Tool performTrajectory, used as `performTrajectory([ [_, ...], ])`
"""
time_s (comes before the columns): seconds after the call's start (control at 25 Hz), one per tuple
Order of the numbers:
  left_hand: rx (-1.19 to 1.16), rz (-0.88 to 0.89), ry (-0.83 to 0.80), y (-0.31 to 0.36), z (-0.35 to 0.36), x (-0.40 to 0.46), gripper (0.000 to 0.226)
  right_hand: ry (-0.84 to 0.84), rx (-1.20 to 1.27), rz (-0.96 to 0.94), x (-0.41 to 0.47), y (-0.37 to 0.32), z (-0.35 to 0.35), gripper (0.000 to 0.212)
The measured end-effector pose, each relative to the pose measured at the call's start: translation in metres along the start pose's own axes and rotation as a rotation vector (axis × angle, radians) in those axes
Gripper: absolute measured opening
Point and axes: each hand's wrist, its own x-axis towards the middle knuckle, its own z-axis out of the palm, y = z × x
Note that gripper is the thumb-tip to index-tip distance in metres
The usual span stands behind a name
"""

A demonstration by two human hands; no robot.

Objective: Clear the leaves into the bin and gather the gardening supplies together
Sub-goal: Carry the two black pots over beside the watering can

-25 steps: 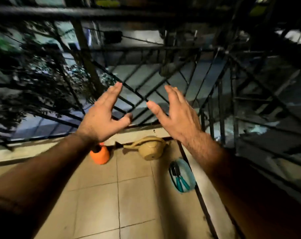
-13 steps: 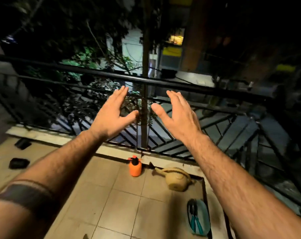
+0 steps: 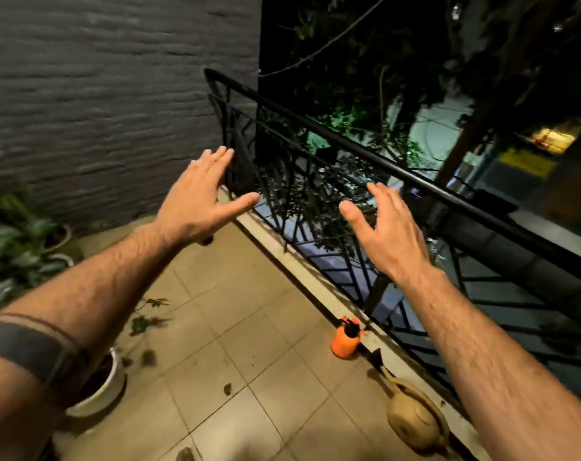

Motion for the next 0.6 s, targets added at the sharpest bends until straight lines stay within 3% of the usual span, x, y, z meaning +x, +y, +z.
performTrajectory([
  [0.32, 0.03, -0.236, 0.096, -0.156, -0.056, 0.015, 0.096, -0.023, 0.052, -0.099, 0.101, -0.108, 0.099, 0.095],
  [0.6, 0.029, -0.317, 0.102, -0.238, -0.054, 0.066, 0.094, -0.059, 0.125, -0.149, 0.202, -0.167, 0.177, 0.092],
])
